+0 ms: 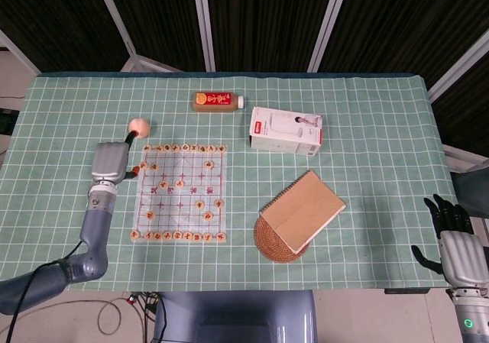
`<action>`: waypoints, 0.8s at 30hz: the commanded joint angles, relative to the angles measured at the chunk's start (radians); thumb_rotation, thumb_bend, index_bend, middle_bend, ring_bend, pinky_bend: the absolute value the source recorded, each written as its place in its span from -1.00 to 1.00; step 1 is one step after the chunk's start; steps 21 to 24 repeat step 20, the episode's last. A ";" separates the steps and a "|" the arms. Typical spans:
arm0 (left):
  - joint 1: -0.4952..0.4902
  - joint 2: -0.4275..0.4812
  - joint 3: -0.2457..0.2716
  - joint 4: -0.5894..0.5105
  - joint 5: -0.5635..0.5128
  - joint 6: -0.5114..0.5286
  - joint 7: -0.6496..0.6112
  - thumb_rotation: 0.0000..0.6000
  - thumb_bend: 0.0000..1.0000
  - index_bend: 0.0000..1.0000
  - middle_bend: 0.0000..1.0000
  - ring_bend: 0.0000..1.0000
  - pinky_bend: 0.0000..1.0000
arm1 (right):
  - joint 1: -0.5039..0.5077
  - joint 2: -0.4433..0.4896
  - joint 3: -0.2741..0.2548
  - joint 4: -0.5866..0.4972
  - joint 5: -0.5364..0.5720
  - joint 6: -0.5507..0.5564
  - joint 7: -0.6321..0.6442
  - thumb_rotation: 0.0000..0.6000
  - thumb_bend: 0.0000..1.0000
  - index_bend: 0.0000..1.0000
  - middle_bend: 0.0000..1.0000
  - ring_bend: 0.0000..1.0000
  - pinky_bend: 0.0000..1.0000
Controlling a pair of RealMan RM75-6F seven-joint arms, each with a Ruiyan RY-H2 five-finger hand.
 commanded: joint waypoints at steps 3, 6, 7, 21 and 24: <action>0.145 0.164 0.066 -0.234 0.143 0.143 -0.133 1.00 -0.73 -1.00 -0.69 -0.79 -0.55 | 0.000 -0.002 -0.002 0.002 -0.006 0.004 -0.005 1.00 -0.31 -1.00 -1.00 -1.00 -1.00; 0.212 0.224 0.112 -0.317 0.216 0.206 -0.191 1.00 -0.86 -1.00 -0.96 -0.99 -0.91 | -0.001 -0.003 -0.002 0.004 -0.011 0.008 -0.010 1.00 -0.31 -1.00 -1.00 -1.00 -1.00; 0.233 0.244 0.131 -0.337 0.248 0.228 -0.206 1.00 -0.92 -1.00 -1.00 -1.00 -0.99 | -0.001 -0.005 -0.002 0.005 -0.014 0.010 -0.012 1.00 -0.31 -1.00 -1.00 -1.00 -1.00; 0.448 0.308 0.270 -0.299 0.482 0.481 -0.277 1.00 -1.00 -1.00 -1.00 -1.00 -1.00 | -0.001 -0.018 -0.005 0.029 -0.042 0.031 -0.035 1.00 -0.31 -1.00 -1.00 -1.00 -1.00; 0.448 0.308 0.270 -0.299 0.482 0.481 -0.277 1.00 -1.00 -1.00 -1.00 -1.00 -1.00 | -0.001 -0.018 -0.005 0.029 -0.042 0.031 -0.035 1.00 -0.31 -1.00 -1.00 -1.00 -1.00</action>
